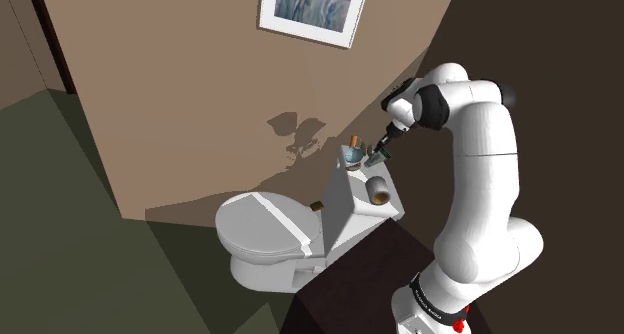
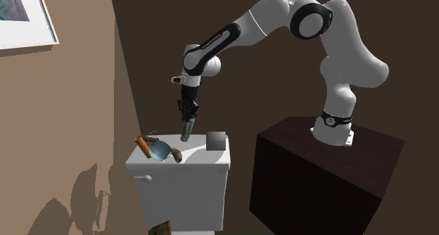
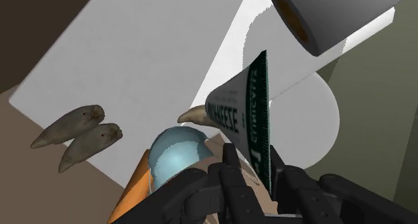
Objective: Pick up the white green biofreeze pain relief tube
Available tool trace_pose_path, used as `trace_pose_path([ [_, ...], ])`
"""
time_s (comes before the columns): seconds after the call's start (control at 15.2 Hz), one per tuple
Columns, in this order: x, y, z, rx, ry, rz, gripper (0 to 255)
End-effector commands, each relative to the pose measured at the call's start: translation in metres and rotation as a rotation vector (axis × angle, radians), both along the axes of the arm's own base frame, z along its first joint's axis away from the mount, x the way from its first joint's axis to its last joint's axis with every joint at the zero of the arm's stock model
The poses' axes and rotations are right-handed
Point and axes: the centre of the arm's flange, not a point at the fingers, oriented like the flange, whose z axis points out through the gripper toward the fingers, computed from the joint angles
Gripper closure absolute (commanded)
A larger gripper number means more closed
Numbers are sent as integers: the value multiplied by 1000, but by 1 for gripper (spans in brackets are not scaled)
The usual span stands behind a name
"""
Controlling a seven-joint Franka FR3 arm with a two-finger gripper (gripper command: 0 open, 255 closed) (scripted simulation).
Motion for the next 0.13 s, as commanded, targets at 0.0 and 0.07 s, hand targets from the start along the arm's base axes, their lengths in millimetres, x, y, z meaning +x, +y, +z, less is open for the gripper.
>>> trace_pose_path([
  [0.0, 1, 1, 6, 0, 0, 0, 255],
  [0.07, 1, 1, 6, 0, 0, 0, 255],
])
